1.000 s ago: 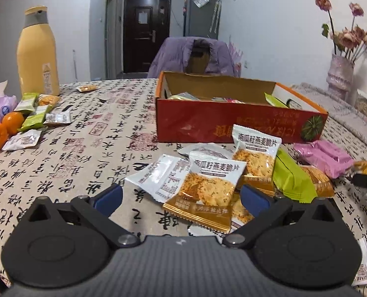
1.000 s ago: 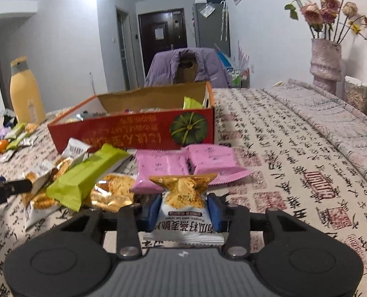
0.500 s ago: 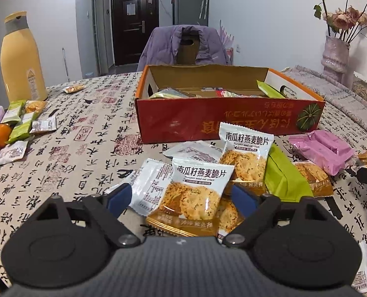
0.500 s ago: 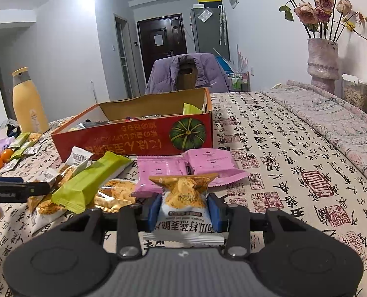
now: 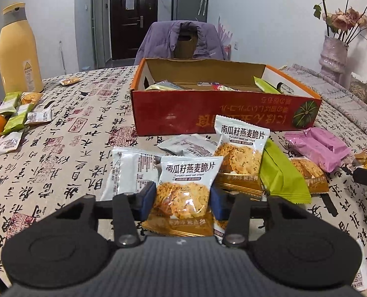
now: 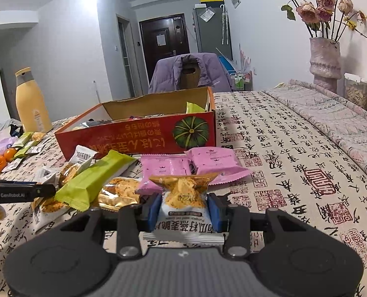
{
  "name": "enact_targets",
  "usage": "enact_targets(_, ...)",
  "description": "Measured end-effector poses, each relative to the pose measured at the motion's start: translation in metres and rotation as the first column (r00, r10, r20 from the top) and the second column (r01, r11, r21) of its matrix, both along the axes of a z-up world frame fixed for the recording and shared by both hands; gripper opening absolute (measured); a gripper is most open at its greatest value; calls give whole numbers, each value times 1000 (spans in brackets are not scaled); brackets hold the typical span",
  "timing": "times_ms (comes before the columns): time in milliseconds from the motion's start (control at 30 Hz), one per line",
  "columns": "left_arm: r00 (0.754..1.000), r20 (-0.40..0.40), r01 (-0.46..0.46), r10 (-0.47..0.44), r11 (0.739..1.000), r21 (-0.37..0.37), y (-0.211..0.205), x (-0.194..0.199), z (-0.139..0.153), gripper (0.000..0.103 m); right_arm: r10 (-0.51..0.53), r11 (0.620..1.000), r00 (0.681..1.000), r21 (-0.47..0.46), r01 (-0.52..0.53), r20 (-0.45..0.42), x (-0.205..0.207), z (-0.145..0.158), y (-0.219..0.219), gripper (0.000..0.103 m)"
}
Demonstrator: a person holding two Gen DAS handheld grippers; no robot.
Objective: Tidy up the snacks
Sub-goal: 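Carry both cracker packs into the cardboard box and open both grippers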
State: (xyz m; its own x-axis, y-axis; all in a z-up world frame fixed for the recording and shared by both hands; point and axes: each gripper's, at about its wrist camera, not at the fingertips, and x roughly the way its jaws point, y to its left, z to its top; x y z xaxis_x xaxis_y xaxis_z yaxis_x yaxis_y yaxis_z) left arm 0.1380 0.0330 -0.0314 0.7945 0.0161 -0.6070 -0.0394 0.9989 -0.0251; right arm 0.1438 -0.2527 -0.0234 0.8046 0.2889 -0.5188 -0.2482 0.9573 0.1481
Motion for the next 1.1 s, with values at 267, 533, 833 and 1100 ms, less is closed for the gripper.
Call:
enact_targets(267,998,62,-18,18,1000,-2,1,-8,16,44,9,1000,1000,6,-9,8,0,2,3,40)
enact_targets(533,990,134,-37,39,999,-13,1,0,40,44,12,1000,998,3,-12,60,8,17,10,40)
enact_targets(833,978,204,-52,54,999,-16,-5,30,72,44,16,1000,987,-12,-14,160,39,49,26,40)
enact_targets(1100,971,227,-73,74,997,-13,-12,72,89,44,47,999,977,-26,-42,206,81,75,49,40)
